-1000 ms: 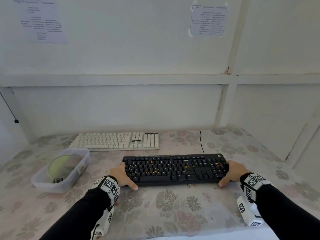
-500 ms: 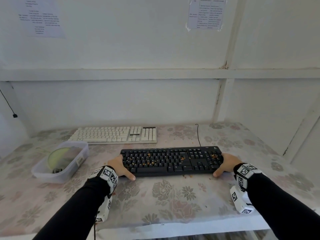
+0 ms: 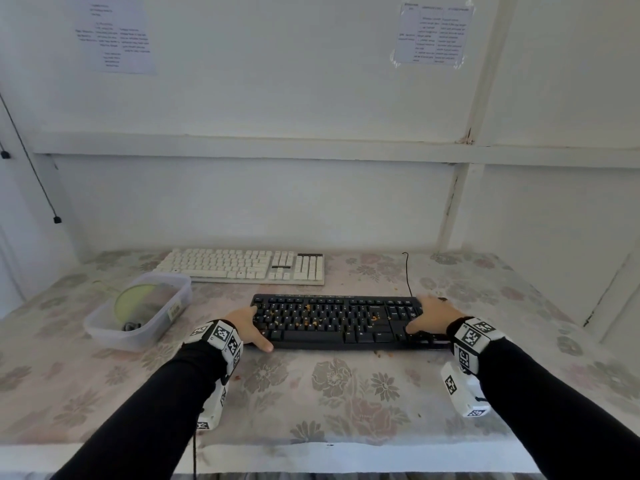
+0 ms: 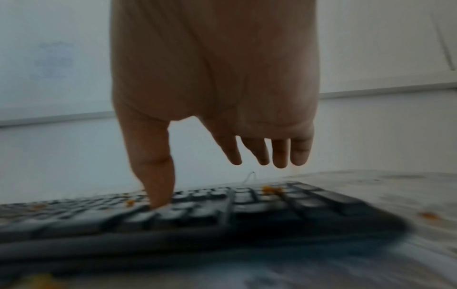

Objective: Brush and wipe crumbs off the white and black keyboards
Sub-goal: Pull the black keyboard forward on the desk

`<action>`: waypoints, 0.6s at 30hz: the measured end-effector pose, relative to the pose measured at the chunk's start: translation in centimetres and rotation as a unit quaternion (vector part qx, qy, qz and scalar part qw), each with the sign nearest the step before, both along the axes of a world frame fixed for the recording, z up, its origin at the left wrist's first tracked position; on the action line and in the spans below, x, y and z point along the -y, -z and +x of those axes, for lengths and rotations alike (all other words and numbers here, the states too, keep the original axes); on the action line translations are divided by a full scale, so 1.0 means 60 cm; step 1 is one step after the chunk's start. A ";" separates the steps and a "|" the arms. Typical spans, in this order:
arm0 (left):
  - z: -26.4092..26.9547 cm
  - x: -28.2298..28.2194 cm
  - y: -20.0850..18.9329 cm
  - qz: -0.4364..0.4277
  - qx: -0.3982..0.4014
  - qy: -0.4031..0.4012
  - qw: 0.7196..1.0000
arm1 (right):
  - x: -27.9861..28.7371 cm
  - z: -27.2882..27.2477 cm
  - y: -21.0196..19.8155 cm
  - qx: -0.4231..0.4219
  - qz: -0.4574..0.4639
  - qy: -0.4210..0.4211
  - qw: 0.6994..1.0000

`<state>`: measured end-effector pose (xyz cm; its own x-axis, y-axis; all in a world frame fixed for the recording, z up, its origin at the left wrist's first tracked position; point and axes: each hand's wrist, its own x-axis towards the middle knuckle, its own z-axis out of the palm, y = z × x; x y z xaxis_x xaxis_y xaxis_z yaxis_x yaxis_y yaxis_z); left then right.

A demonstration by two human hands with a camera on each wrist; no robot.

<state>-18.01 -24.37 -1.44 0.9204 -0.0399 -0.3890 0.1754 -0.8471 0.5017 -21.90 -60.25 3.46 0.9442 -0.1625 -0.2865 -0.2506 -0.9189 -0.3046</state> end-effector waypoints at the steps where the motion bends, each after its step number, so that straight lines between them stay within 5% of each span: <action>1: -0.001 -0.004 -0.003 -0.002 0.005 -0.004 1.000 | -0.020 0.005 -0.005 0.023 0.018 -0.003 1.000; 6: -0.013 -0.052 -0.044 -0.025 0.096 -0.019 0.995 | -0.149 0.026 -0.020 0.082 0.105 -0.047 0.990; 12: -0.029 -0.170 -0.092 -0.062 0.251 -0.144 0.955 | -0.330 0.046 -0.025 0.101 0.185 -0.112 0.971; 18: -0.035 -0.328 -0.091 -0.038 0.230 -0.254 0.939 | -0.507 0.068 -0.019 0.108 0.211 -0.180 0.955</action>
<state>-20.08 -4.69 3.99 0.8982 0.4378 0.0402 0.2970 -0.6718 0.6786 -17.81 -29.85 4.61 0.9614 0.2713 -0.0460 0.1701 -0.7172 -0.6758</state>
